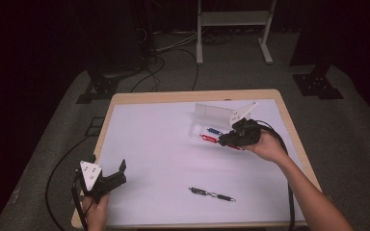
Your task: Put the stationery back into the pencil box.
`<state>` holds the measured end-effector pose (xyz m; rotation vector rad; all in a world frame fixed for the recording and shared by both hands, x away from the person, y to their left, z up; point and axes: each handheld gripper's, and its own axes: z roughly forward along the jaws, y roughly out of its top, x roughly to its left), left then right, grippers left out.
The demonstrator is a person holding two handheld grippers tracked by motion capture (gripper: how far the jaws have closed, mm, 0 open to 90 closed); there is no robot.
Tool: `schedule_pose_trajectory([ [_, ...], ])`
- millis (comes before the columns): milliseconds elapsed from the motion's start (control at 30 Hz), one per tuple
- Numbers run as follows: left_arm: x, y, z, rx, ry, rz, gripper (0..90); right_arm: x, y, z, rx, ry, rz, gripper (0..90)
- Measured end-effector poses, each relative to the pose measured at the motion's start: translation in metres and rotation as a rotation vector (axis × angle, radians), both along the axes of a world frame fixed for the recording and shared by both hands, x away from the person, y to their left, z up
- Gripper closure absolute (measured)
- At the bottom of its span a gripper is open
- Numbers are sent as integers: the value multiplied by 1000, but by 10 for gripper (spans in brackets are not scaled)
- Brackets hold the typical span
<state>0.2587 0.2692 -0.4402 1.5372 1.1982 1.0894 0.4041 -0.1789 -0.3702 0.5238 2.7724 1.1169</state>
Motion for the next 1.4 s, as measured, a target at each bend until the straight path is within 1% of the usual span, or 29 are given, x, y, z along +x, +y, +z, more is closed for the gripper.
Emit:
schedule_pose_trajectory([
  [33, 0, 0, 0, 0, 0, 0, 4, 0, 0, 0, 0, 0, 0, 787],
  [67, 1, 0, 0, -1, 3, 1, 4, 6, 2, 2, -1, -6, -4, 787],
  [133, 1, 1, -1, -3, 3, -4, 4, 8, 2, 2, 5, 1, -9, 787],
  [167, 1, 2, -1, -9, 4, -1, 4, 14, 5, 1, 0, 2, -10, 787],
  [233, 1, 2, -1, -15, 8, 1, 4, 16, 6, 0, -1, 9, -9, 787],
  [267, 0, 2, 0, -21, 5, -2, 4, 21, 7, -3, -8, 8, -9, 787],
  [367, -1, 2, 0, -17, -2, -2, 4, 24, 7, -5, -11, 16, -16, 787],
  [400, -2, 2, 0, -13, 0, 0, 4, 28, 7, -8, -25, 7, -15, 787],
  [467, -2, 2, 0, -15, 3, 1, 4, 33, 7, -11, -33, 10, -20, 787],
  [500, -2, 2, 0, -15, 3, 1, 4, 33, 7, -11, -33, 10, -20, 787],
  [533, -3, 2, 0, -13, 3, 2, 4, 38, 5, -15, -33, 22, -34, 787],
  [633, -3, 2, 0, -8, 0, 6, 4, 46, 2, -22, -36, 24, -44, 787],
  [733, -4, 3, 0, -13, 5, 9, 4, 53, 0, -29, -44, 26, -59, 787],
  [767, -4, 3, 0, -13, 5, 9, 4, 53, 0, -29, -44, 26, -59, 787],
  [800, -4, 3, 0, -15, 4, 10, 3, 58, 0, -34, -53, 30, -70, 787],
  [900, -4, 3, 0, -13, 3, 9, 4, 61, 0, -38, -64, 35, -76, 787],
  [933, -4, 3, 0, -11, 5, 8, 4, 63, 1, -42, -77, 37, -86, 787],
  [967, -4, 2, 0, -10, 4, 9, 4, 65, 0, -44, -80, 35, -78, 787],
  [1067, -4, 2, 0, -11, 4, 7, 4, 68, 0, -48, -85, 43, -84, 787],
  [1133, -4, 3, 0, -9, 12, 6, 4, 71, 0, -50, -105, 45, -91, 787],
  [1200, -4, 3, 0, -11, 9, 7, 4, 73, -1, -52, -91, 48, -96, 787],
  [1233, -4, 3, 0, -11, 9, 7, 4, 74, -2, -52, -92, 48, -98, 787],
  [1267, -4, 3, 0, -12, 6, 7, 4, 75, -3, -53, -96, 41, -88, 787],
  [1400, -3, 3, -1, -10, 13, 7, 4, 78, -5, -57, -101, 50, -95, 787],
])
